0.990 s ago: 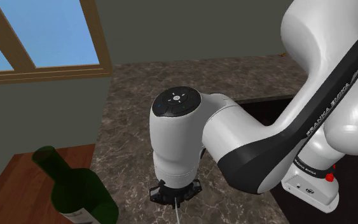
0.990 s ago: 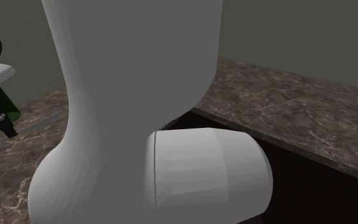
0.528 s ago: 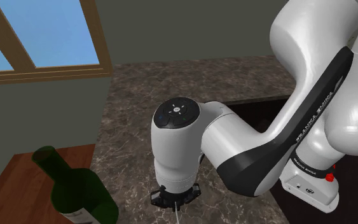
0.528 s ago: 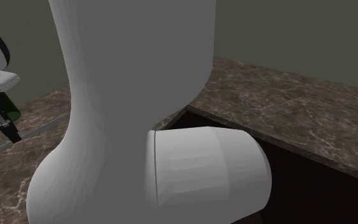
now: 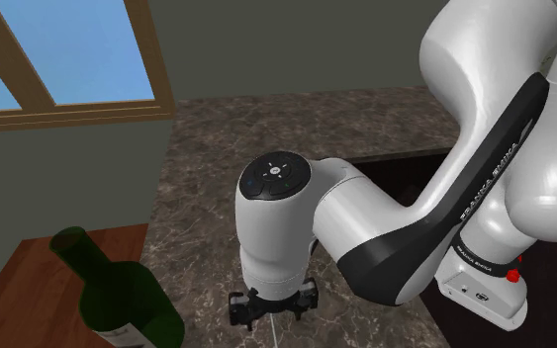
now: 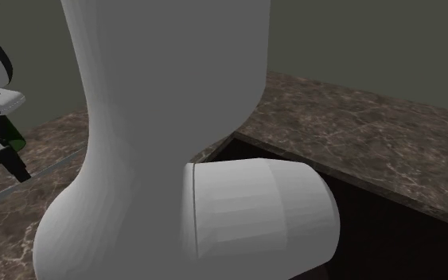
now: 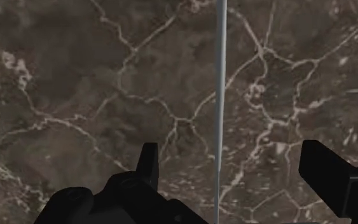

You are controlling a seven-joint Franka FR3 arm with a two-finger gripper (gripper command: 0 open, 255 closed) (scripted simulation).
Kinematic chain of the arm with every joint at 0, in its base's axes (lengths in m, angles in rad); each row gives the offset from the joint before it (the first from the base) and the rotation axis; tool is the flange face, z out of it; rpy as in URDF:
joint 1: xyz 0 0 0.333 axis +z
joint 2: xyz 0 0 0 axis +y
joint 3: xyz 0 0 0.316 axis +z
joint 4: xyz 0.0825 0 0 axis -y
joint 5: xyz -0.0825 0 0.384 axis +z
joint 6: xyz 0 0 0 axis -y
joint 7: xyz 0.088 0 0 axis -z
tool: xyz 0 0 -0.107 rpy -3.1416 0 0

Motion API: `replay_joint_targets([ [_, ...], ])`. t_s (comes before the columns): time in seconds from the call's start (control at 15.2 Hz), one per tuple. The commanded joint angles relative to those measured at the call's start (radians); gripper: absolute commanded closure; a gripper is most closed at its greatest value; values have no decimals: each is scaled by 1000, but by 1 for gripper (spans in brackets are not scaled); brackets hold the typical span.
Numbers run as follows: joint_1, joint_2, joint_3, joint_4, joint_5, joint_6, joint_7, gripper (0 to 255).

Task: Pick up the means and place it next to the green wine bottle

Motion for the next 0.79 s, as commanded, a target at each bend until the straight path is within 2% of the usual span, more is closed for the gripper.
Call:
replay_joint_targets([
  [0.0, 0, 0, 0, 0, 0, 0, 0, 0],
  [0.07, 0, 0, 0, 0, 0, 0, 0, 0],
  [0.33, -85, -135, 82, 34, 163, -107, -115, 0],
  [0.73, -82, -136, 79, 34, 164, -107, -115, 0],
])
